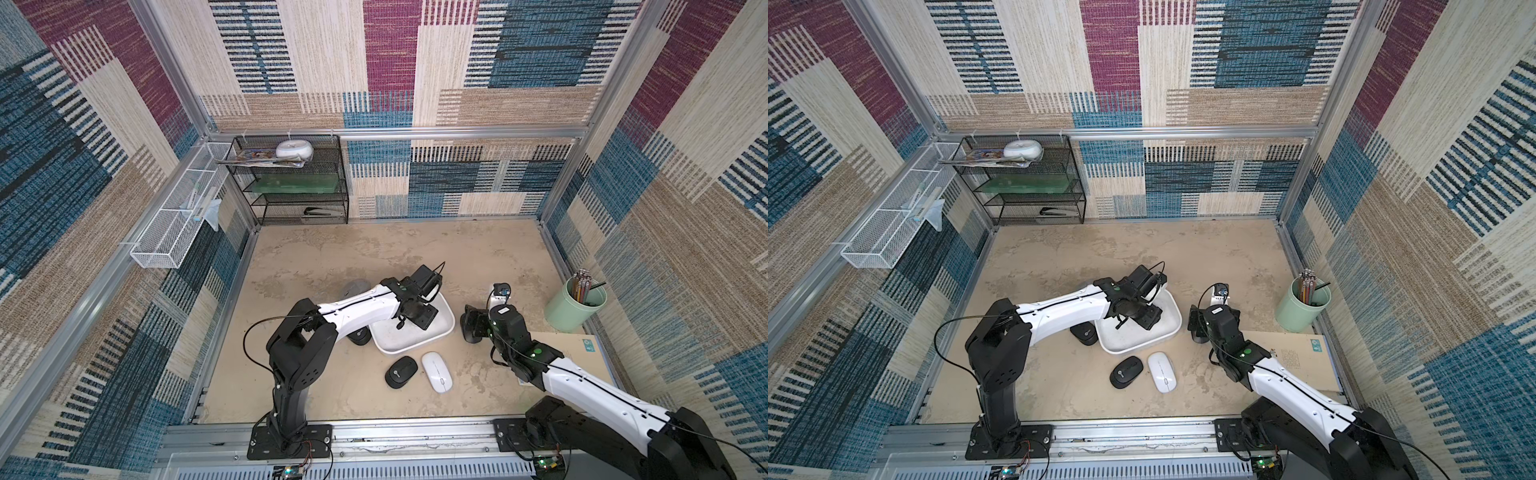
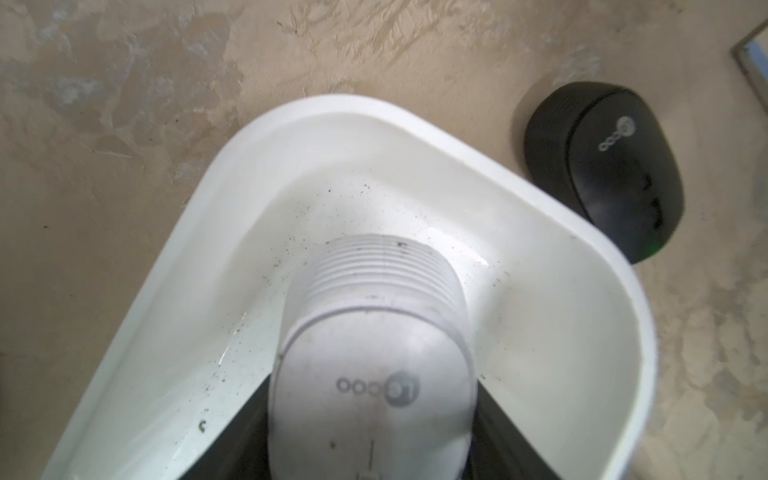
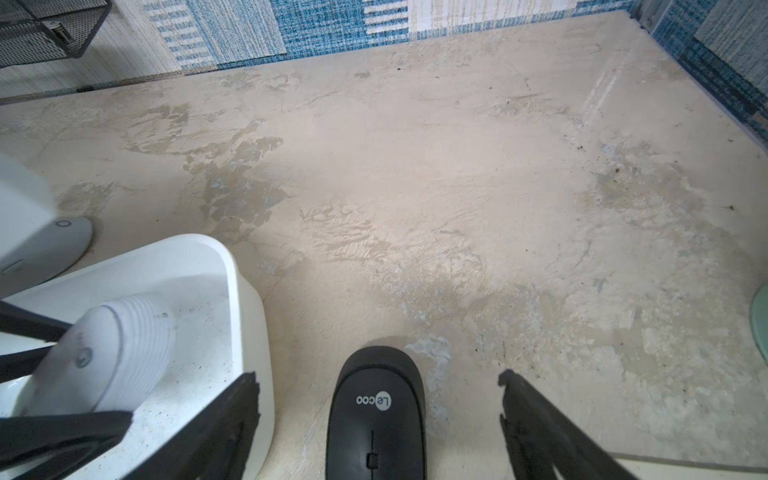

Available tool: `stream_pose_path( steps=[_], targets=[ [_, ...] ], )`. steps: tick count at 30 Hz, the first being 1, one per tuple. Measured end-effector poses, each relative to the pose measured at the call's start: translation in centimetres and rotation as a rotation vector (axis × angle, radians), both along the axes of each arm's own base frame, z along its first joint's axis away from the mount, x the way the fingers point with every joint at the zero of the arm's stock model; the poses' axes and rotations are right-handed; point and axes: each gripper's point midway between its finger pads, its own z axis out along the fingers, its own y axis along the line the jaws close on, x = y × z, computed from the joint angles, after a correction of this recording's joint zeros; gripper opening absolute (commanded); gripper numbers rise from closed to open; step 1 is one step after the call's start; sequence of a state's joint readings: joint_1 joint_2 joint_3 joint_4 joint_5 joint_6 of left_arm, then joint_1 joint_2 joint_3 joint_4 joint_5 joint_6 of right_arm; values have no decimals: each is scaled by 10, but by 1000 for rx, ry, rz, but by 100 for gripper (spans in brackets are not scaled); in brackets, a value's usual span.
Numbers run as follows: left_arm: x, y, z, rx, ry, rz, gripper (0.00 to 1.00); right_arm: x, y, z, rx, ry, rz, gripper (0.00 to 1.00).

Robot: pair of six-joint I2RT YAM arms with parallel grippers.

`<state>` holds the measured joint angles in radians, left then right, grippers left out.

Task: Take out the mouse from the storage box
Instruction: Pick up the mouse from the storage box, then place the mouse at the center of the board.

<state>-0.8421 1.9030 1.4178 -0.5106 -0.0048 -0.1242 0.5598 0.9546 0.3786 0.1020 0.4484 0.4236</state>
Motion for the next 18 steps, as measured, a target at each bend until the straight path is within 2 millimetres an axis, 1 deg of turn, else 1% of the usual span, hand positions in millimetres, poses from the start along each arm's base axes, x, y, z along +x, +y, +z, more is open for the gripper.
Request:
stream_pose_path(
  steps=[2, 7, 9, 11, 15, 18],
  targets=[
    [-7, -2, 9, -14, -9, -11, 53, 1, -5, 0, 0, -3, -23, 94],
    [-32, -12, 32, -51, -34, -60, 53, 5, -20, 0, 13, -1, -89, 95],
    [-47, -20, 42, -71, -40, -84, 53, 7, -30, 0, 21, 1, -125, 95],
    [-62, -29, 46, -81, -42, -120, 53, 8, -39, 0, 36, 2, -161, 95],
    [-94, -49, 44, -93, -25, -191, 53, 8, -58, -4, 67, 17, -226, 95],
    [-113, -64, 32, -95, 3, -240, 53, 7, -72, -9, 92, 31, -271, 95]
  ],
)
